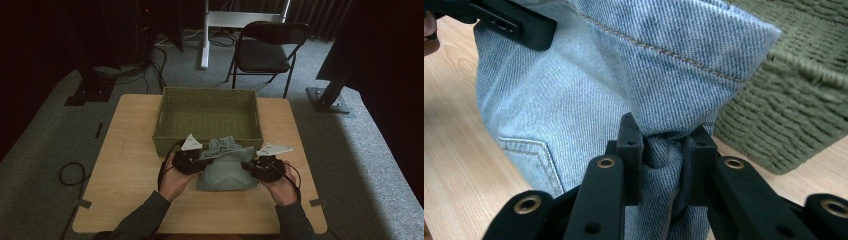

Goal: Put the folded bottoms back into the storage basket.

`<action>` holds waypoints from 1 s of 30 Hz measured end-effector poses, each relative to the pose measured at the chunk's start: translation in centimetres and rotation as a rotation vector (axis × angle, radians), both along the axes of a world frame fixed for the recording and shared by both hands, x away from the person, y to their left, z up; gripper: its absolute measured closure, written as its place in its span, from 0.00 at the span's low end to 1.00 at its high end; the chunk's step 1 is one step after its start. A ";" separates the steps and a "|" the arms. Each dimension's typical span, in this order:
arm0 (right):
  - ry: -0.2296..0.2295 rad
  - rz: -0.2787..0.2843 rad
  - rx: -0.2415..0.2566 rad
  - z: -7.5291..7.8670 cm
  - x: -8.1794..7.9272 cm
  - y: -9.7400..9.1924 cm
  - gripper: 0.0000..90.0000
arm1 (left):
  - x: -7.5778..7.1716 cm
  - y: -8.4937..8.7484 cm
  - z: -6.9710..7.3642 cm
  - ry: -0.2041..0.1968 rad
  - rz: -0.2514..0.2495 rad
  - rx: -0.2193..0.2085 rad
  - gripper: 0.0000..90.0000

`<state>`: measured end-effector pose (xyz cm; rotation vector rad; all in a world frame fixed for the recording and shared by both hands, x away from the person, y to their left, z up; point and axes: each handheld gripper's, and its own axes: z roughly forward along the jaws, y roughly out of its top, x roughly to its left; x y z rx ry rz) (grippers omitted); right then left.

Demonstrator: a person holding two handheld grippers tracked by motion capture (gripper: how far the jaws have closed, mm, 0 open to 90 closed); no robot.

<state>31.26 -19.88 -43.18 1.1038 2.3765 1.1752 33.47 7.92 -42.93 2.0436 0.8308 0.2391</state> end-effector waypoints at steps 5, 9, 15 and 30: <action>-0.006 0.001 0.003 1.0 0.0 0.1 0.84 | 0.0 0.1 1.0 -0.005 0.002 0.001 0.83; -0.012 0.001 0.004 1.6 0.1 0.2 0.84 | 0.1 0.2 1.7 -0.004 0.002 -0.006 0.83; -0.020 0.002 0.013 2.5 0.1 0.2 0.84 | 0.1 0.4 3.2 -0.012 -0.003 -0.014 0.83; -0.096 -0.017 0.043 9.3 1.4 0.7 0.84 | 1.8 1.1 10.3 -0.063 0.000 -0.067 0.83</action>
